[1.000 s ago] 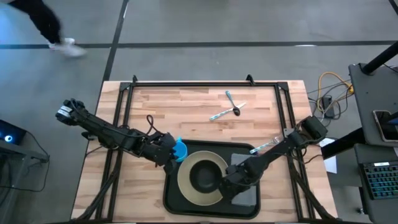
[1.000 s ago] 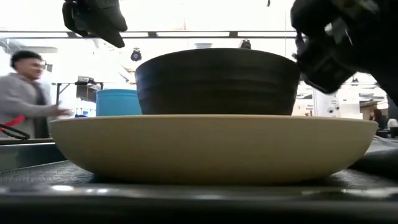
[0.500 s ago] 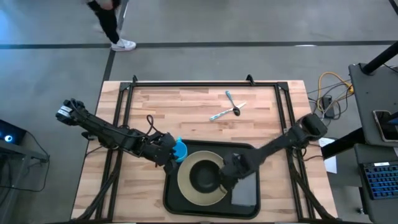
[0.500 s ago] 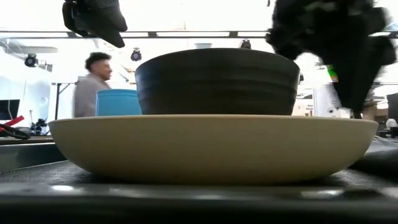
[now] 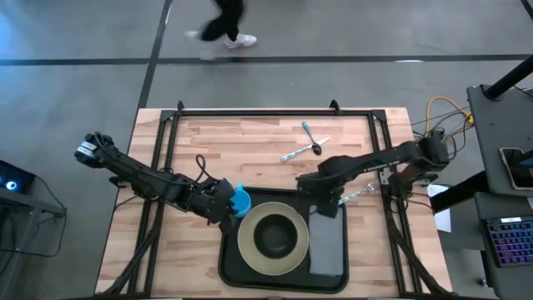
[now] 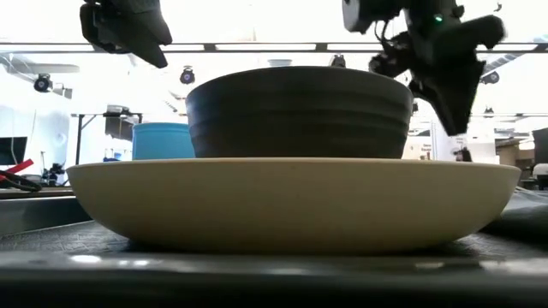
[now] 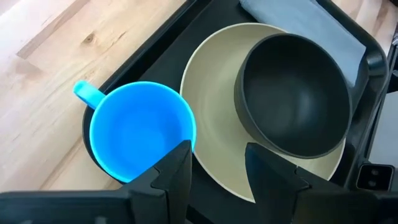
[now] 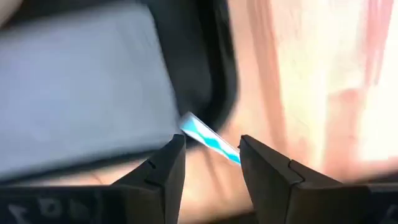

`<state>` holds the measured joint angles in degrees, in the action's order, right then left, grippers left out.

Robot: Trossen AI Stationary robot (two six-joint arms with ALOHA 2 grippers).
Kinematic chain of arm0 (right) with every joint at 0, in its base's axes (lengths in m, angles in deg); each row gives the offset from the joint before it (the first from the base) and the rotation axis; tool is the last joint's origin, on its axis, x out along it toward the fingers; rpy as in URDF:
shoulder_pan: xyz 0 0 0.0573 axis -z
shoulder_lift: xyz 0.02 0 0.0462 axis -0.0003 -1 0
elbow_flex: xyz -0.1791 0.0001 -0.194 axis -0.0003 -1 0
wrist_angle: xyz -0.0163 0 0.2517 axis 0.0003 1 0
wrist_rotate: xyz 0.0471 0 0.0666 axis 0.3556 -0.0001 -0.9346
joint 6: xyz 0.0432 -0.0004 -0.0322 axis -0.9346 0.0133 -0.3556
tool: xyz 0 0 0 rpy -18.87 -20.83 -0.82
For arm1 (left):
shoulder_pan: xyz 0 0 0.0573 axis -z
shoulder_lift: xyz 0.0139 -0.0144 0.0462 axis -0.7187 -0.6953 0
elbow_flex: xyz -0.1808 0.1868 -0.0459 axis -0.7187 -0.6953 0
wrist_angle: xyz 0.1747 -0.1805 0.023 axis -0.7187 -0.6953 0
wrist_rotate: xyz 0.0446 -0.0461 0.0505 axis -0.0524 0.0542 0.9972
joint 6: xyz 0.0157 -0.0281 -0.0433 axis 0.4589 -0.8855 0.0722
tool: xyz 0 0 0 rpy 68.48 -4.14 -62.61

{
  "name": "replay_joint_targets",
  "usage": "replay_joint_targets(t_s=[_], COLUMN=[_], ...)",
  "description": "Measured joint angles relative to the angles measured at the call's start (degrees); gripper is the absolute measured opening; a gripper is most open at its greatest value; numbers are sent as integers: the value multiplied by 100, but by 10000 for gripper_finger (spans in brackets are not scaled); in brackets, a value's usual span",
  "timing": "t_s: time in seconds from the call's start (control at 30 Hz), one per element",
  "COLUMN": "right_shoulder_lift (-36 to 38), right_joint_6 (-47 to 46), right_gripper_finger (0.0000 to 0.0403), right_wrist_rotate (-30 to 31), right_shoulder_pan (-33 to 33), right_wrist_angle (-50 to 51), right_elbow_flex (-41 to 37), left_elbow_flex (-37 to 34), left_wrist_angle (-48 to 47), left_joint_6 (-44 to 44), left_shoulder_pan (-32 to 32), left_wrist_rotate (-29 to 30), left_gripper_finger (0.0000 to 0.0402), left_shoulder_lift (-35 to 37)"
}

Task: Set up tray
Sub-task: Put the white knife on the gray napkin on the black serving tray

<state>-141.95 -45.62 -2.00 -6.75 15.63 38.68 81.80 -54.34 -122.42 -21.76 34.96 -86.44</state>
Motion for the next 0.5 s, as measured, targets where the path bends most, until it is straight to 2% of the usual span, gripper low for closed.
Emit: replay_joint_targets(t_s=[0.13, 0.3, 0.5], right_shoulder_lift=[-9, -57, 372], right_joint_6=[581, 238, 1434], right_gripper_finger=[144, 150, 150], right_wrist_rotate=[-9, -188, 172], right_shoulder_pan=[98, 148, -54], right_wrist_angle=[188, 198, 193], right_elbow_flex=[-315, -572, -719], left_elbow_flex=[-4, -17, -24], left_wrist_angle=[10, 15, 14], left_joint_6=[-15, -121, -121], left_shoulder_pan=[-2, -11, -34], left_wrist_rotate=[1, 7, 25], left_gripper_finger=[131, 131, 131], left_shoulder_lift=[0, 0, 0])
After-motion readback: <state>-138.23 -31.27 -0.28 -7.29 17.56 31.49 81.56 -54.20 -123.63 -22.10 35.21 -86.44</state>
